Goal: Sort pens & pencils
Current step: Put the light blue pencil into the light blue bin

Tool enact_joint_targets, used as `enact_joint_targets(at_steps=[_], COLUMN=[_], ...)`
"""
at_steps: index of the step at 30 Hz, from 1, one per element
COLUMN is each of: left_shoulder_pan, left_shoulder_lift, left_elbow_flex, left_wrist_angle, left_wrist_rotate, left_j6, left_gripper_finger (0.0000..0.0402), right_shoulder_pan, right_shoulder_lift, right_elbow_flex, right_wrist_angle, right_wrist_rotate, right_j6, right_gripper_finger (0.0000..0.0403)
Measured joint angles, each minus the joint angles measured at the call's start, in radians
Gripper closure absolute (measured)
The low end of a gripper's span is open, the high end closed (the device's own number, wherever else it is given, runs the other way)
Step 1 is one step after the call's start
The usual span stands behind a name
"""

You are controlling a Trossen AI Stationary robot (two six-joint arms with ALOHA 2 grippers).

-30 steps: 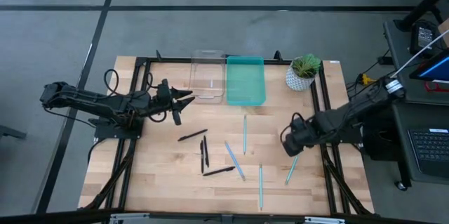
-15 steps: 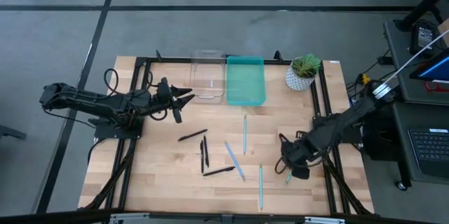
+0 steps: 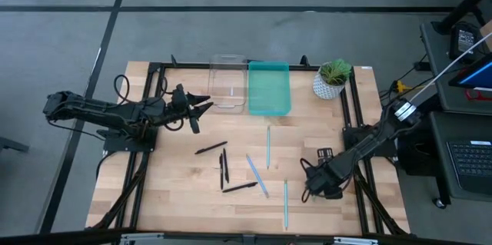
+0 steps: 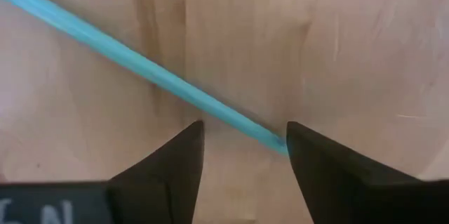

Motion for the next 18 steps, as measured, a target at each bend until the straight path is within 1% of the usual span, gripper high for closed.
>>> enact_joint_targets(at_steps=[5, 13, 18], left_shoulder_pan=[0.0, 0.0, 0.0], left_shoulder_lift=[0.0, 0.0, 0.0], left_elbow_flex=[0.0, 0.0, 0.0], left_wrist_angle=[0.0, 0.0, 0.0], left_wrist_rotate=[0.0, 0.0, 0.0], left_j6=[-0.001, -0.001, -0.001], left_gripper_finger=[0.0283, 0.0283, 0.0283], right_shoulder_pan=[-0.001, -0.04, -0.078], right_shoulder_lift=[0.017, 0.019, 0.02], right_elbow_flex=[0.003, 0.0, -0.001], right_wrist_angle=[0.011, 0.011, 0.024], right_wrist_rotate=[-0.006, -0.028, -0.031], right_j6=[-0.02, 0.189, 0.206], right_gripper_finger=[0.0198, 0.0198, 0.0198])
